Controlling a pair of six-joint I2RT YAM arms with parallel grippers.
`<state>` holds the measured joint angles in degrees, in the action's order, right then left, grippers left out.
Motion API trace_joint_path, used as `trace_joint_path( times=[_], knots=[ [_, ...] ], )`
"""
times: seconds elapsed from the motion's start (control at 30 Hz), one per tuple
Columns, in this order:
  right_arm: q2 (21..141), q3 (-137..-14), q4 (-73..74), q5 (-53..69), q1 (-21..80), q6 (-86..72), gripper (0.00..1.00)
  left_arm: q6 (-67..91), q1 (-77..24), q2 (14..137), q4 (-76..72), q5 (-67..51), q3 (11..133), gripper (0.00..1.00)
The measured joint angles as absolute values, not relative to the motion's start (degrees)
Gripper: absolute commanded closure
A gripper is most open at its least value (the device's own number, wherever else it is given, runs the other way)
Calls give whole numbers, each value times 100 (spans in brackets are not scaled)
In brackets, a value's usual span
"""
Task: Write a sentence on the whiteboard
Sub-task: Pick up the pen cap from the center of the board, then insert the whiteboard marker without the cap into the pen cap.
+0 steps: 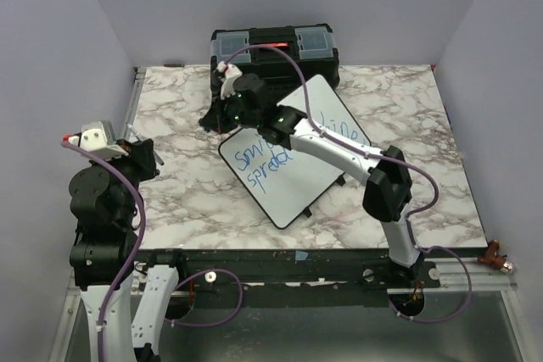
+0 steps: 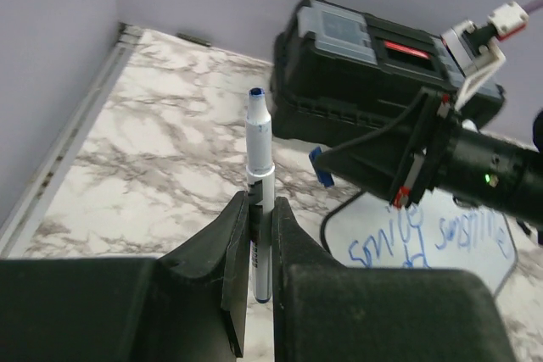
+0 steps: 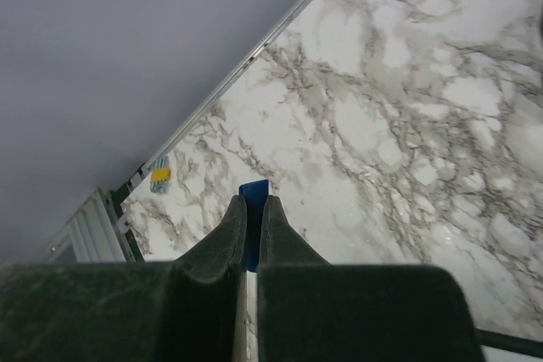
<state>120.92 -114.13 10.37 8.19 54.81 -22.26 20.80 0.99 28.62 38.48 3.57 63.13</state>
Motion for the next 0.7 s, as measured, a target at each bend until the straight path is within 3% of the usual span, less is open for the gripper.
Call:
trace_joint_path(
  times=[0.47,0.7],
  knots=[
    [9651,-8862,-447,1391,4217,-3170,99,2097,86,3566,2593,-3079,6187,100],
    [8724,-7828,-1752,1927,3701,-3811,99,2349,-342,4007,2016,-4049,6005,100]
  ],
)
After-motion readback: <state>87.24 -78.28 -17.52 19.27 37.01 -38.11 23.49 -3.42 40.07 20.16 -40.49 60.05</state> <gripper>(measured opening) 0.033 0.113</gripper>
